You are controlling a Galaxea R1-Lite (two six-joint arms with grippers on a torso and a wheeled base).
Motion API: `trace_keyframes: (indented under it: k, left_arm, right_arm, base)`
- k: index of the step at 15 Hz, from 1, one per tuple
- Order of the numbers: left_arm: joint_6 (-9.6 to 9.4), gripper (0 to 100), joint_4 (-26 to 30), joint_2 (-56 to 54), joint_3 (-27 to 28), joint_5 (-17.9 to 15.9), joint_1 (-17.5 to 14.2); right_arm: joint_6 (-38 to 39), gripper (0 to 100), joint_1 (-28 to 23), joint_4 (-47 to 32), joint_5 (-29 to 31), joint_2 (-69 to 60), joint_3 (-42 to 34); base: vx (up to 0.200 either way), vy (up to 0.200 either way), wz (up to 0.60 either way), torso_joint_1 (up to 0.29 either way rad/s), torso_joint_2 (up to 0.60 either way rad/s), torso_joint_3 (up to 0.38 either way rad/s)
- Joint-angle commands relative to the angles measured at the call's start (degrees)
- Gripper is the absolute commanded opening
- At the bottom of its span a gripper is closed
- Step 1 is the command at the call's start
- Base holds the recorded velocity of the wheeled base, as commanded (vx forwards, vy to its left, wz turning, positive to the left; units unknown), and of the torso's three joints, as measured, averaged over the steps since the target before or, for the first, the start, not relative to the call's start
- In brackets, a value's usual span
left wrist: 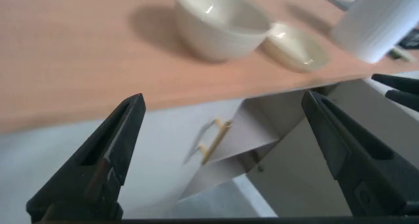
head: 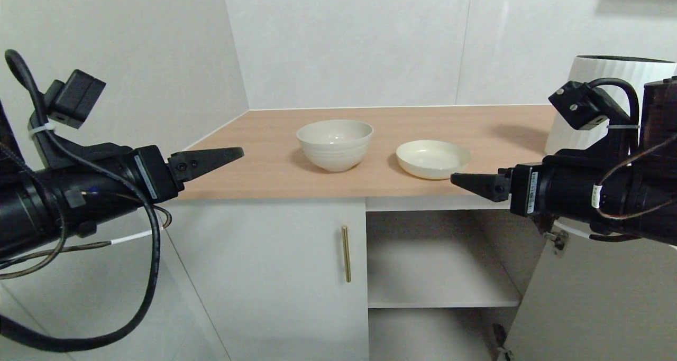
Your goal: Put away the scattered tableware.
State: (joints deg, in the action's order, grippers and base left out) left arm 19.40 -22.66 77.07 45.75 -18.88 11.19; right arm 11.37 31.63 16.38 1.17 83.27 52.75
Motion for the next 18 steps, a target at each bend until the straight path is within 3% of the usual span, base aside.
trace_keyframes:
  k: [1,7,10,12,14,15,17,18]
  left_arm:
    - [0.03,100,0.0,0.9,-0.1,0.0,0.1]
    - [0.03,100,-0.4,3.6,0.5,0.3,0.1]
    - [0.03,100,0.8,6.5,4.8,0.6,0.2]
    - [-0.06,100,7.7,10.6,12.6,1.1,0.7]
    - [-0.06,100,20.7,15.5,24.7,2.9,1.3]
    - [0.03,100,28.4,17.3,30.1,6.1,1.8]
    - [0.29,100,34.9,21.0,33.3,11.8,3.3]
    - [1.79,100,34.6,22.3,33.5,14.6,4.5]
  right_arm:
    - [0.0,100,-0.4,0.0,0.0,0.4,0.0]
    - [0.0,100,-1.0,1.7,-0.2,2.9,0.0]
    - [-0.4,100,-2.0,5.7,-0.3,7.0,0.5]
    - [-1.4,100,-2.5,5.8,1.0,12.9,6.6]
    - [0.3,100,-3.2,-1.7,5.9,15.8,11.9]
    - [2.5,100,-3.2,-5.7,6.8,16.1,14.4]
    - [5.3,100,-3.7,-10.4,7.1,16.2,17.0]
    - [5.4,100,-3.9,-10.6,7.5,16.4,17.3]
  base:
    - [0.0,0.0,0.0,0.163,-0.51,-0.286]
    - [0.0,0.0,0.0,0.19,-0.48,-0.286]
    - [0.0,0.0,0.0,0.162,-0.39,-0.222]
    - [0.0,0.0,0.0,0.049,-0.11,-0.061]
    - [0.0,0.0,0.0,0.0,0.0,0.0]
    - [0.0,0.0,0.0,0.0,0.0,0.0]
    - [0.0,0.0,0.0,0.0,0.0,0.0]
    - [0.0,0.0,0.0,0.0,0.0,0.0]
